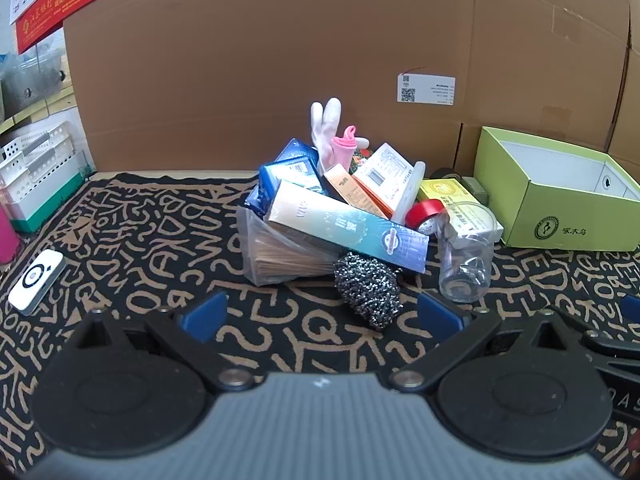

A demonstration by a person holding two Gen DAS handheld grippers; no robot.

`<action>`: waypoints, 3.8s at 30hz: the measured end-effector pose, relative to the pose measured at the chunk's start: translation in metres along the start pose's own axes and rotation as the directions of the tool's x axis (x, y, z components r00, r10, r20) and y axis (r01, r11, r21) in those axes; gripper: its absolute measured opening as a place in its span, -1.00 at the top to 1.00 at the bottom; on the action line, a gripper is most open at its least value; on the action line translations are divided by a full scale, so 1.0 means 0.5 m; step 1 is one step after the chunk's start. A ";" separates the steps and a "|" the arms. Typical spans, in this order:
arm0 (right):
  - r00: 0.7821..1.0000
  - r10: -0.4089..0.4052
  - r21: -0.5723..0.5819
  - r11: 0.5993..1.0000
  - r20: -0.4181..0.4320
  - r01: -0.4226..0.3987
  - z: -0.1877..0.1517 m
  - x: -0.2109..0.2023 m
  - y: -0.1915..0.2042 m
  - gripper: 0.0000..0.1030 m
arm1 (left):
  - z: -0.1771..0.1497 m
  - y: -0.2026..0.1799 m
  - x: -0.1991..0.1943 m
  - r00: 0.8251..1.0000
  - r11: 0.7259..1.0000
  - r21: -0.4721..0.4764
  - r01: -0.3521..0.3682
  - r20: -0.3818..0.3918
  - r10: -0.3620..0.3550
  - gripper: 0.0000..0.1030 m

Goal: Organize objects
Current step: 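Reach both tools into the pile toward the clear cup and steel wool, then grasp the clear plastic cup with the right tool while the left grasps the steel wool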

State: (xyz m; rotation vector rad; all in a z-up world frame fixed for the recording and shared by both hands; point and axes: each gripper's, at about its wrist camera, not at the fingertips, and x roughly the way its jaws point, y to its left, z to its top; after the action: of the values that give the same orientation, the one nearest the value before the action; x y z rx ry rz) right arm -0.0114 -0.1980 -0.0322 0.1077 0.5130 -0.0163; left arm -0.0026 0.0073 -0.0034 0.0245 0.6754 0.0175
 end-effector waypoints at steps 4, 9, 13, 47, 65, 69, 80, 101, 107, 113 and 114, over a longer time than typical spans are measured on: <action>1.000 0.000 -0.001 1.000 -0.002 0.000 -0.001 0.000 0.002 -1.00 | -0.001 0.003 0.002 1.000 1.000 -0.003 -0.003 -0.003 0.003 -1.00; 1.000 0.002 -0.002 1.000 -0.004 -0.002 -0.003 0.004 0.003 -1.00 | 0.000 0.004 0.003 1.000 1.000 -0.003 -0.002 -0.004 0.002 -1.00; 1.000 0.002 -0.002 1.000 -0.004 -0.002 -0.002 0.005 0.003 -1.00 | 0.000 0.006 0.004 1.000 1.000 -0.003 -0.002 -0.003 0.002 -1.00; 0.996 0.033 -0.003 0.999 -0.086 -0.034 -0.001 0.079 0.018 -1.00 | 0.000 0.052 0.082 0.996 0.996 -0.062 0.060 -0.063 -0.063 -1.00; 0.994 0.098 -0.043 0.994 -0.046 -0.100 0.048 0.213 0.017 -1.00 | 0.008 0.088 0.119 0.957 0.956 -0.073 0.284 -0.048 -0.288 -0.72; 0.984 0.159 0.028 0.987 -0.078 -0.158 0.046 0.246 -0.003 -0.38 | 0.015 0.070 0.137 0.943 0.941 -0.094 0.325 -0.050 -0.330 -0.51; 0.993 0.093 0.036 0.995 -0.074 -0.090 0.000 0.166 -0.084 0.00 | 0.003 -0.014 0.208 0.968 0.974 -0.004 0.228 -0.105 -0.228 0.14; 0.978 0.134 0.048 0.989 0.161 -0.143 0.082 0.037 -0.172 0.03 | 0.125 -0.102 0.012 0.839 0.834 0.125 0.537 0.022 -0.544 0.23; 0.978 -0.008 0.008 1.000 0.208 0.007 0.159 0.073 -0.216 0.03 | 0.220 -0.221 0.062 0.793 0.790 0.116 0.603 0.023 -0.609 0.23; 0.984 -0.085 -0.002 0.996 0.158 0.087 0.231 0.162 -0.266 0.03 | 0.279 -0.328 0.147 0.816 0.815 0.123 0.566 0.054 -0.575 0.22; 0.986 -0.091 -0.002 0.996 0.139 0.092 0.239 0.181 -0.273 0.03 | 0.284 -0.344 0.165 0.824 0.822 0.127 0.555 0.052 -0.564 0.22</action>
State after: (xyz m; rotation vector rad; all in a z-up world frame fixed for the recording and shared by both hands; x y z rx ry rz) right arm 0.1199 -0.3456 0.0135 0.0736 0.3782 -0.1108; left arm 0.1520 -0.1650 0.0507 -0.0728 0.5735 -0.5901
